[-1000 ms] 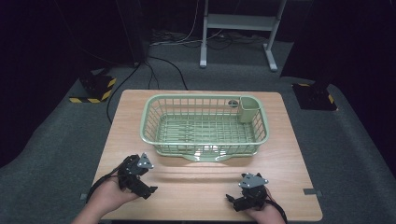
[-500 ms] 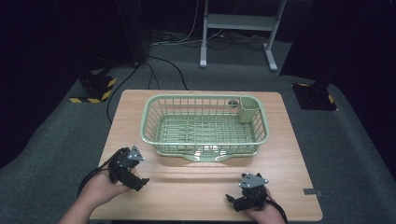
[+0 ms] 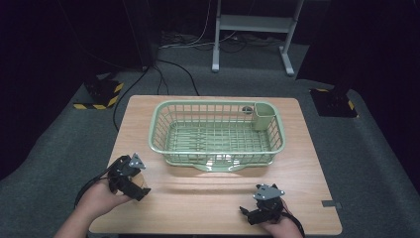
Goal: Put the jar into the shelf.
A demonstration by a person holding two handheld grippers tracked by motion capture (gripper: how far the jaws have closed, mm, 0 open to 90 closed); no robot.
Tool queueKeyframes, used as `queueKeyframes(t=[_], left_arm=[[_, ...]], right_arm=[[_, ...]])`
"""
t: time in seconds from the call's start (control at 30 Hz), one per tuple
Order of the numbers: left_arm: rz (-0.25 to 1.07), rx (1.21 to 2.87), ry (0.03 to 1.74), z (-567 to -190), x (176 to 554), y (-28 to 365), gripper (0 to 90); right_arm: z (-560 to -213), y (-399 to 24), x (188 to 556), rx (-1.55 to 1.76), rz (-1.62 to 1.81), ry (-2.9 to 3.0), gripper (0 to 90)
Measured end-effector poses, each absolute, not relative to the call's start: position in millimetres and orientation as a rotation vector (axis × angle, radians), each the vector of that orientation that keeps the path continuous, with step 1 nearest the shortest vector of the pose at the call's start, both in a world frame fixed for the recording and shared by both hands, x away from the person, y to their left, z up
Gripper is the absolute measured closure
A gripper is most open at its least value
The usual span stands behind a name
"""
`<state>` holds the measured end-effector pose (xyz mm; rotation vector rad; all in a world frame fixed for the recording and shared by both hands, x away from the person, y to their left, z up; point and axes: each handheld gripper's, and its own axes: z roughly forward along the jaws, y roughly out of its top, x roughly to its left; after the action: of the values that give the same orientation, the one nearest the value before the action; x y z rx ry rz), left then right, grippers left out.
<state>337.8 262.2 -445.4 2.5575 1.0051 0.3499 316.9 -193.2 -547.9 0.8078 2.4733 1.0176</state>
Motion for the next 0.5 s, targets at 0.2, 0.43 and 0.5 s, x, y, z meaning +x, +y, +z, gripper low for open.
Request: queueKeyframes(t=[0.2,0.43,0.5], left_arm=[[0.346,2.563,1.035,-447.1,337.8,270.1,3.5],[0.313,2.592,1.067,-453.4,339.3,277.2,3.6],[0.310,2.594,1.070,-453.7,339.6,277.7,3.8]], right_arm=[[-547.9,-193.2,316.9,0.808,1.018,2.473,0.2],[-547.9,-193.2,316.8,0.807,1.017,2.473,0.2],[-547.9,-193.2,316.9,0.808,1.017,2.473,0.2]])
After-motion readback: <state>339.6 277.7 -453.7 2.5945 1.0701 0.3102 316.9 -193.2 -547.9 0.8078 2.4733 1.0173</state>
